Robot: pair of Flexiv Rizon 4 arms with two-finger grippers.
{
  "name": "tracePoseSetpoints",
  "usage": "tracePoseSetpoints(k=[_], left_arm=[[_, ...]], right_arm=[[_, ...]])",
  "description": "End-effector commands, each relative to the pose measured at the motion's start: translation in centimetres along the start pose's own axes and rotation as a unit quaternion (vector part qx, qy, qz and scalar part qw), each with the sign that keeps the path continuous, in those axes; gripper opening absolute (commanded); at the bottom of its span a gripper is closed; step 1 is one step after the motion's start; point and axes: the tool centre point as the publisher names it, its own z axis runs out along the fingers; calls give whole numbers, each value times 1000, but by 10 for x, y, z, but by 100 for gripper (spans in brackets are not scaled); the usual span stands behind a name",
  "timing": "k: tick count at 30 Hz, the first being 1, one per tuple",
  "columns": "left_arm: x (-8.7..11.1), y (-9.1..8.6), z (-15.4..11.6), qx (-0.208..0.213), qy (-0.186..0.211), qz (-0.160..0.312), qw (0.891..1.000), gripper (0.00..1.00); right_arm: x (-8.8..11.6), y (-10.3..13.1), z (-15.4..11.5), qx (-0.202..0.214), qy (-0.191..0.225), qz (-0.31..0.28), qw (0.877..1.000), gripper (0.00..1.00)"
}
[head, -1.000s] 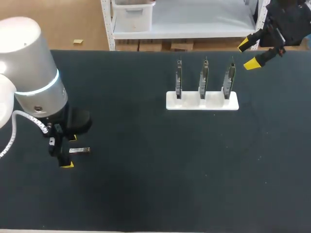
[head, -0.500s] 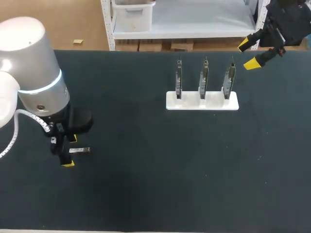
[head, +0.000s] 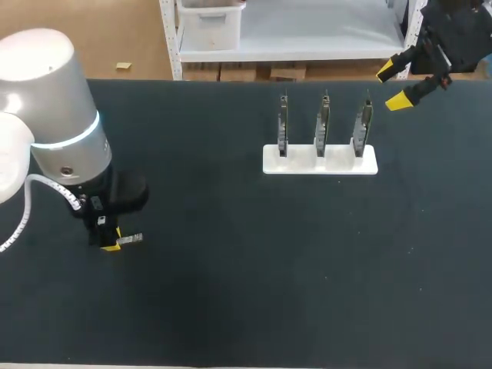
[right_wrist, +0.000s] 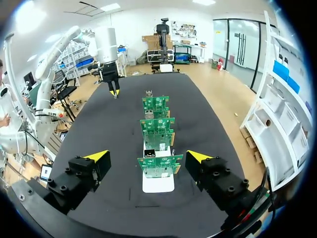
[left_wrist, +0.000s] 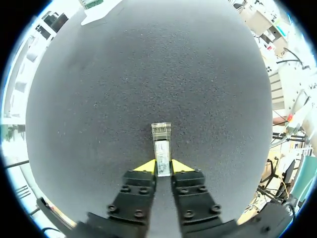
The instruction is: Pick up the optical module with the left hand, and insert it into the network port with the right hand.
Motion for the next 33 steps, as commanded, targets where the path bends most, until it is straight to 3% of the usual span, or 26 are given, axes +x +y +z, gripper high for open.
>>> tracePoseSetpoints(k=[1,9,14,18,26,29,33], left_arm=[[0,2,-1,2,0,2,1000,0],[-7,15,-24,-30,-16,4,999,0],[-23,39,-62,-76,-96,-14,992,0],[-39,64,-103,-118,-181,-28,976,0],[-75,127,-163,-157,-340,-54,926,0],[-99,152,-180,-169,-349,-61,920,0],[-133,182,-201,-167,-402,-43,899,0]], right_arm=[[0,1,0,2,1,0,1000,100],[0,1,0,2,1,0,1000,100],[0,1,0,2,1,0,1000,100],[0,1,0,2,1,0,1000,100],[0,1,0,2,1,0,1000,100],[0,1,0,2,1,0,1000,100],[0,1,0,2,1,0,1000,100]])
